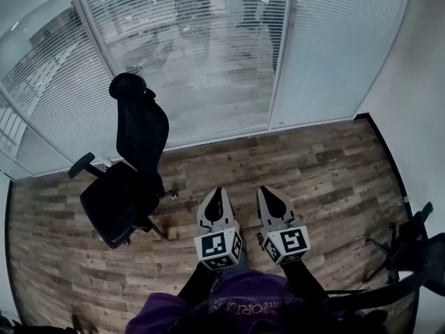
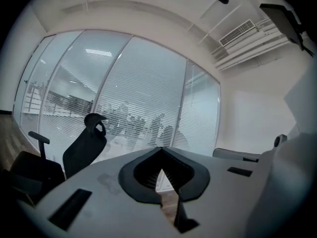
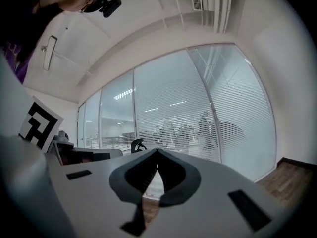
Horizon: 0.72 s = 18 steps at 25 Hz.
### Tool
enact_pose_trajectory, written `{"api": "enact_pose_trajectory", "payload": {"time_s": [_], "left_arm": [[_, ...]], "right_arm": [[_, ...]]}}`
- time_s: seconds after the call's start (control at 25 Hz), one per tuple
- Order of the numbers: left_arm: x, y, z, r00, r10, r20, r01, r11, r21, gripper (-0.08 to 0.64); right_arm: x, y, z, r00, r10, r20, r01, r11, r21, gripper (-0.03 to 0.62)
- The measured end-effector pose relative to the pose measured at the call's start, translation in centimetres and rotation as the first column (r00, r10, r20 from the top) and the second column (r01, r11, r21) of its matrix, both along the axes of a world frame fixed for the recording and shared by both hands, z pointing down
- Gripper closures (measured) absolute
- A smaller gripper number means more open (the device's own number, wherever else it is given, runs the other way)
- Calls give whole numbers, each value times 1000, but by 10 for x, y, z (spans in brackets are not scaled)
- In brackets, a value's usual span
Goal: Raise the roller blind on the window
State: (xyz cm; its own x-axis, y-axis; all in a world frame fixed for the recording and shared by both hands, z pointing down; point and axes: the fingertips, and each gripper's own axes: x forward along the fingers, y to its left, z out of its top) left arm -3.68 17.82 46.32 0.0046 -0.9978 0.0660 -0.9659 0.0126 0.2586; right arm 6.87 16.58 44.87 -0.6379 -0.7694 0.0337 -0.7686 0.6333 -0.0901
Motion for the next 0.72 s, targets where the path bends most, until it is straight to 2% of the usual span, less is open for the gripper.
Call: {"api": "enact_pose_trajectory", "payload": {"time_s": [0.08, 0.2, 0.4, 0.52, 0.72], "left_arm": [[-9, -47, 2, 1000, -5, -16, 5, 1000, 26, 560], [-20, -126, 1, 999, 1, -50, -1, 1000, 17, 560], [-42, -243, -19, 999, 34, 14, -34, 998, 55, 560], [-51, -294, -23, 999, 31, 9, -32, 998, 56, 560], [-56, -351, -9, 999, 40, -19, -40, 999, -3, 560]], "right_arm": [[-10, -44, 0, 1000, -6, 10, 6, 1000, 14, 595], [-22, -119, -4, 1000, -9, 22, 8, 1000, 27, 595], [-48, -238, -24, 1000, -7, 29, 5, 998, 57, 595], [-54, -293, -27, 1000, 22, 20, -24, 997, 71, 595], [-56, -349, -20, 998, 32, 49, -34, 999, 37, 595]]}}
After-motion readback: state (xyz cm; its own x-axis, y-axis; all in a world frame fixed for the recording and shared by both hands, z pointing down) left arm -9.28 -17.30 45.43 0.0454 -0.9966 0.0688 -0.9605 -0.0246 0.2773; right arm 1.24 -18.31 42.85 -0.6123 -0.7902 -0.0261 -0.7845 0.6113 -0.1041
